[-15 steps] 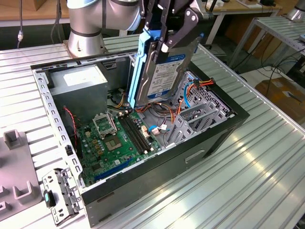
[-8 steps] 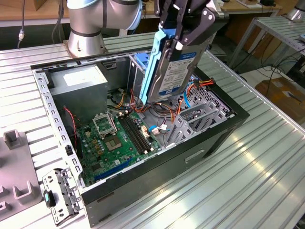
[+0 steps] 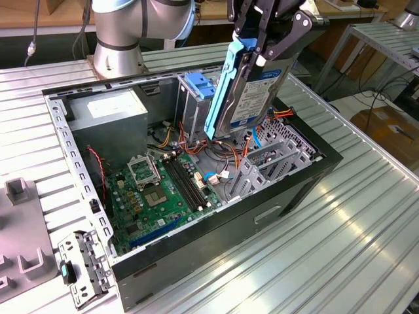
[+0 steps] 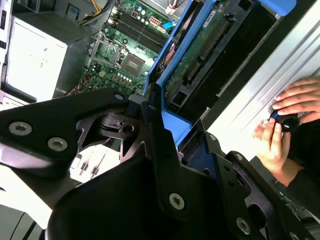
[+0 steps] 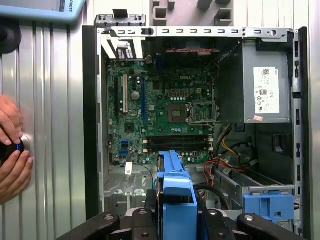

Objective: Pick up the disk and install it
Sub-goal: 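Insert the disk into the insertion slot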

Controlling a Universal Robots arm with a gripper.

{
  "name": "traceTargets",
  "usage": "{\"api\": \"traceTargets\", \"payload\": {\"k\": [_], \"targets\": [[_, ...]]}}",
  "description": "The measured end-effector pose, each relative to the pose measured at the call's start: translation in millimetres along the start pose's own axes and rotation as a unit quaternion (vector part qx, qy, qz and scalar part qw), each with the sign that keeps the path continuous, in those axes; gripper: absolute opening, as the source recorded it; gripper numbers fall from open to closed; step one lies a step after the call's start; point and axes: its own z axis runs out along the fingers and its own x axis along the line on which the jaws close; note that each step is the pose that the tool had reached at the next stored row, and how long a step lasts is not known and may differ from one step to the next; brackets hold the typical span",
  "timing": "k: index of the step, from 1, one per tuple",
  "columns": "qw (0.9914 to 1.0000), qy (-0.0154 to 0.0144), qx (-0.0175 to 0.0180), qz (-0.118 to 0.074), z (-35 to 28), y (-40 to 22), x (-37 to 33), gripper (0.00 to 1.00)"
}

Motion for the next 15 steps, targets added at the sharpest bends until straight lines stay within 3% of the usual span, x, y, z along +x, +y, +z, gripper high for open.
{"api": "traceTargets", "payload": {"k": [3,7,10,15], "targets": [[1.00000,0.0000,0.0000,0.000,0.0,-0.1,0.6,0.37],[1.00000,0.0000,0.0000,0.000,-0.5,-0.5,18.4,0.37],[1.00000,0.0000,0.0000,0.000,-0.3,-1.9,20.2,0.37],[1.00000,0.0000,0.0000,0.000,0.0,-14.1,20.0,0.37]]}}
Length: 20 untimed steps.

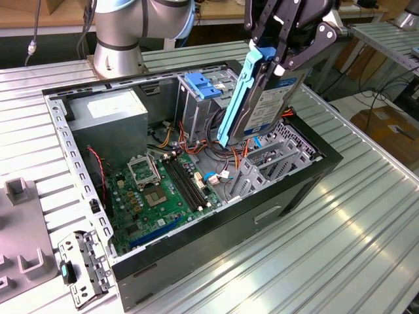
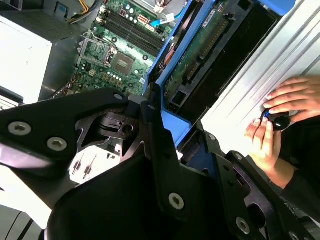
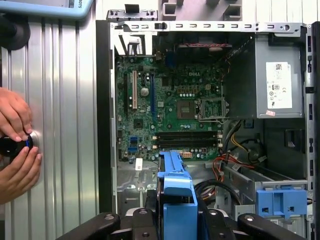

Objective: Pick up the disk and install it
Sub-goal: 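Insert the disk into the insertion slot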

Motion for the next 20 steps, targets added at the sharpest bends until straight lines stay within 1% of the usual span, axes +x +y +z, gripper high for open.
{"api": "traceTargets", "payload": {"k": [3,5,15,18,20], "targets": [[1.00000,0.0001,0.0000,0.000,0.2,-7.8,-0.3,0.37],[1.00000,0.0002,0.0000,0.000,0.2,-9.7,-0.3,0.37],[1.00000,-0.0001,0.0000,0.000,0.5,-10.3,-0.3,0.37],[1.00000,-0.0003,0.0001,0.000,3.7,-10.6,-0.1,0.37],[1.00000,-0.0002,0.0001,0.000,6.8,-13.0,-0.1,0.37]]}}
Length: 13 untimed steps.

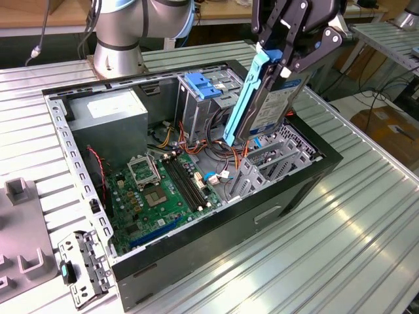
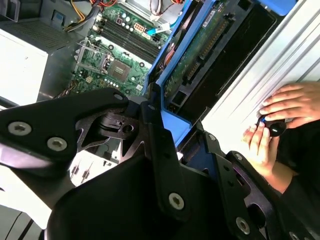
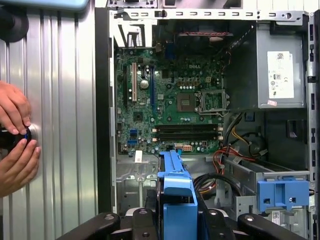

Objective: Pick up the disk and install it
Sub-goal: 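Insert the disk into the insertion slot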

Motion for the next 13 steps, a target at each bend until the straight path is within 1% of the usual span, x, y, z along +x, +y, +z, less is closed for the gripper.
{"api": "traceTargets", "payload": {"k": [2,4,7,8,9,10,11,13], "targets": [[1.00000,0.0001,0.0000,0.000,3.7,-6.3,0.0,0.37],[1.00000,0.0000,0.0000,0.000,8.2,-15.1,0.2,0.37],[1.00000,0.0001,0.0003,0.000,12.7,-20.5,1.4,0.37],[1.00000,0.0004,0.0003,0.000,14.5,-24.4,1.6,0.37],[1.00000,0.0011,0.0004,0.000,16.6,-30.0,1.4,0.37],[1.00000,0.0015,0.0003,0.000,17.7,-33.1,1.4,0.37],[1.00000,0.0023,0.0004,0.000,20.3,-37.9,2.2,0.37],[1.00000,0.0030,0.0004,0.000,23.3,-40.1,6.9,0.37]]}}
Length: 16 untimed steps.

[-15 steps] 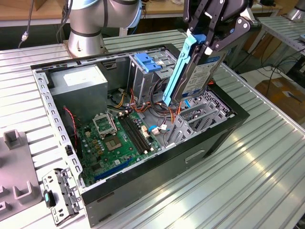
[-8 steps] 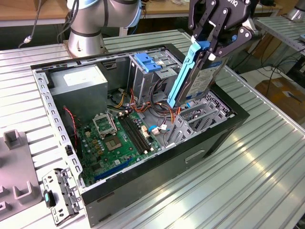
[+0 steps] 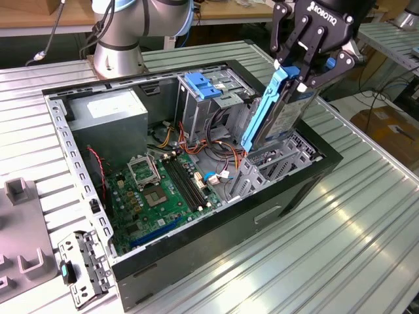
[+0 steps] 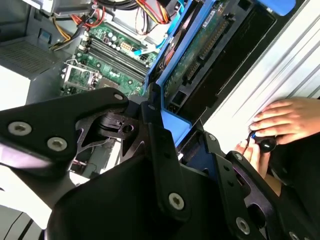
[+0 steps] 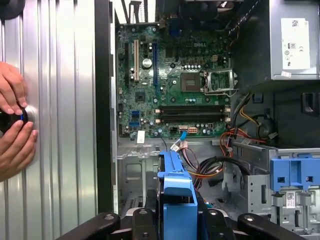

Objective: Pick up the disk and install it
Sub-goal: 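Insert the disk into the insertion slot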

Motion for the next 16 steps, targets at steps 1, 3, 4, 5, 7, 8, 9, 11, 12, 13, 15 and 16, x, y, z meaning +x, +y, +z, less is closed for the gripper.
{"api": "traceTargets", "payload": {"k": [1,3,4,5,7,8,9,11,12,13,15,16], "targets": [[1.00000,0.0003,0.0000,0.000,1.0,-0.6,1.4,0.37],[1.00000,0.0005,0.0000,0.000,3.6,-1.9,3.4,0.37],[1.00000,0.0007,0.0001,0.000,4.9,-2.9,3.9,0.37],[1.00000,0.0009,0.0000,0.000,6.1,-3.9,4.1,0.37],[1.00000,0.0011,0.0001,0.000,9.2,-6.9,4.8,0.37],[1.00000,0.0017,0.0001,0.000,11.6,-9.6,5.4,0.37],[0.99999,0.0034,0.0001,0.000,13.0,-12.0,5.5,0.37],[0.99999,0.0048,0.0001,0.000,14.7,-13.6,5.8,0.37],[0.99998,0.0056,0.0002,0.000,15.6,-14.1,5.9,0.37],[0.99998,0.0062,0.0002,0.000,16.4,-14.3,6.1,0.37],[0.99998,0.0070,0.0002,0.000,18.2,-14.6,6.4,0.37],[0.99997,0.0071,0.0002,0.000,19.0,-14.6,6.5,0.37]]}}
